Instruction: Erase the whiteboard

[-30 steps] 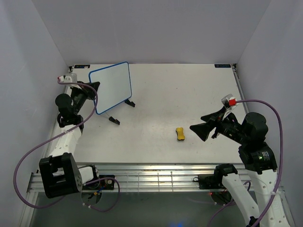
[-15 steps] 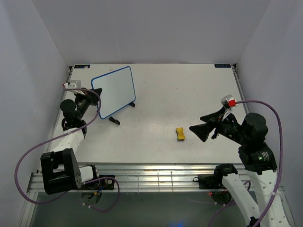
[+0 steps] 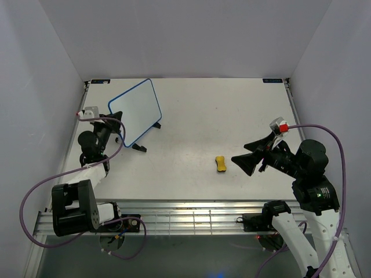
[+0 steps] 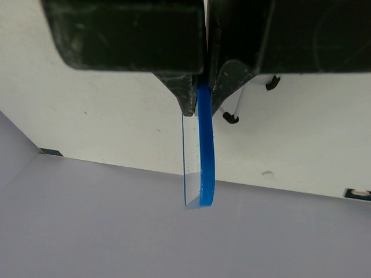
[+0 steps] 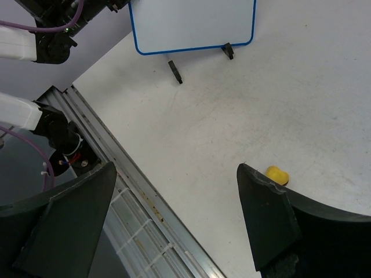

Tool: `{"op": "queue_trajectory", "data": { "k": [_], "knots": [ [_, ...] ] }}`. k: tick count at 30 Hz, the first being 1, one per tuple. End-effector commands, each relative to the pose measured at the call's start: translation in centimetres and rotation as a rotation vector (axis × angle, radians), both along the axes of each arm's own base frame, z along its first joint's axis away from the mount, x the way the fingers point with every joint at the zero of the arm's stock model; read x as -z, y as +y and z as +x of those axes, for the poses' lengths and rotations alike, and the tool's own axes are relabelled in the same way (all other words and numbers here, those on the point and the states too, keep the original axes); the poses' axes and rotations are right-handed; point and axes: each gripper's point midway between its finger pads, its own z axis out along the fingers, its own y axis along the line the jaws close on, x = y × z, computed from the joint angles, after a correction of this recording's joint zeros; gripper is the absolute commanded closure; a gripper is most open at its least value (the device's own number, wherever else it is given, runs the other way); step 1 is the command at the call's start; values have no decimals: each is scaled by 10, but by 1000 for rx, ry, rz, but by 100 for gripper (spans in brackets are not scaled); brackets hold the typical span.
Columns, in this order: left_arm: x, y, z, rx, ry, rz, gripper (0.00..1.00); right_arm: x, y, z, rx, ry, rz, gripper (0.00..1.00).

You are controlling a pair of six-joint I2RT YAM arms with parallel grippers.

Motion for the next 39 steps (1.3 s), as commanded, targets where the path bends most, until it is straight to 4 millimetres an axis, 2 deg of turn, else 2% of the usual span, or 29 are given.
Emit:
{"op": "queue_trajectory", "data": {
  "k": [1,5,7,10,17,18,22,24,27,29,31,34,35,39],
  "knots": [
    [49,69,0,-285,101,250,100,-8,3,-1,-25,-58,8,10],
    [55,70,-4,-268,89,296,100,-10,3,-3,-30,-67,8,10],
    [58,62,-6,-215,64,331,100,-10,4,-3,-31,-67,8,10],
    [69,61,-11,-215,90,321,100,-10,4,-4,-35,-69,8,10],
    [65,49,-8,-164,114,260,100,-11,6,-5,-48,-74,13,10],
    [59,47,-4,-167,116,229,100,-12,6,-6,-48,-78,14,10],
    [71,51,1,-250,231,153,100,-16,6,-8,-52,-87,17,10],
    [64,54,1,-287,225,136,100,-16,5,-10,-54,-90,17,10],
    [54,52,-3,-323,203,92,100,-16,6,-10,-56,-91,17,10],
    [57,47,-9,-320,205,60,100,-17,6,-10,-58,-89,19,10],
    [51,42,-14,-324,177,52,100,-17,6,-11,-64,-92,21,10],
    [53,41,-23,-359,163,37,100,-18,6,-12,-68,-97,21,10],
    [62,41,-28,-365,180,20,100,-17,7,-12,-69,-94,22,10],
    [65,45,-41,-412,163,-5,100,-16,7,-15,-80,-97,24,10]
  ]
}}
